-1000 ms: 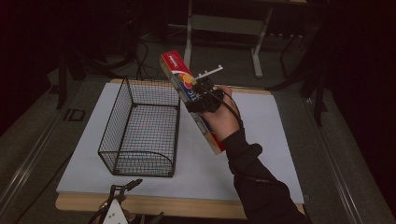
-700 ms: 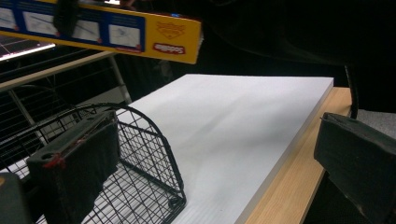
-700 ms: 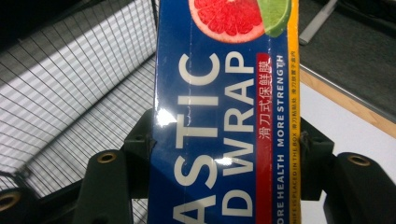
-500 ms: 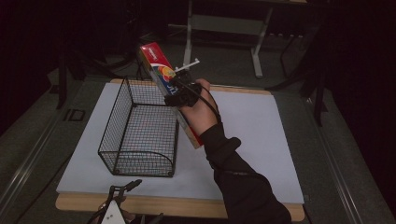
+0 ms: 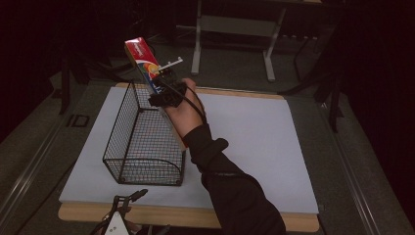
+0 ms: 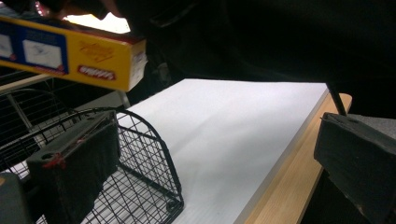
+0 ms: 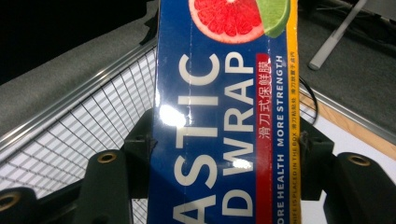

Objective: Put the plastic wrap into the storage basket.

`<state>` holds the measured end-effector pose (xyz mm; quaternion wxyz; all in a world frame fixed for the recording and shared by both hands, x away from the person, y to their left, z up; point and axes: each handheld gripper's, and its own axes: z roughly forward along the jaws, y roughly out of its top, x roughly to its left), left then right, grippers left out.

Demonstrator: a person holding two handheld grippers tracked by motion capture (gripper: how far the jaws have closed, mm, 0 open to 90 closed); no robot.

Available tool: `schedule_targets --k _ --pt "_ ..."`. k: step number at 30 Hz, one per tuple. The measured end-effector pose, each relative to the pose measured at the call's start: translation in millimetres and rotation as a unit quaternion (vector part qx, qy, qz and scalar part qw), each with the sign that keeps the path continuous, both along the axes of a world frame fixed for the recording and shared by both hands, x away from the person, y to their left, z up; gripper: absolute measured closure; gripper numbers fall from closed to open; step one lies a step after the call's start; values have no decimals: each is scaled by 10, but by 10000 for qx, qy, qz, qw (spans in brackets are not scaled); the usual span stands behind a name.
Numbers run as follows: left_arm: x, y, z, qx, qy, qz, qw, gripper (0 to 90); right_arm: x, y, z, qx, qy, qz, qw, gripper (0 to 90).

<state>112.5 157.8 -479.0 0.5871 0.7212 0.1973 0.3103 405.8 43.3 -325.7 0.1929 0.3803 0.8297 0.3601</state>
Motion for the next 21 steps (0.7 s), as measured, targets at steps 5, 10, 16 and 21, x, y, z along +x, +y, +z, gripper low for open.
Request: schedule_targets --k 5,10,16,21 --pt "-2 5 2 -17 -7 -7 10000 10 -8 171 -46 101 21 67 9999 396" --pt "-5 4 3 -20 -3 -18 10000 10 -44 335 -130 213 33 126 9997 396" --pt "-7 9 4 -40 3 -37 10000 10 -57 442 -258 327 89 54 9994 396" --pt "-8 5 4 -15 1 -49 10000 10 -60 488 -411 422 165 2 9990 396"
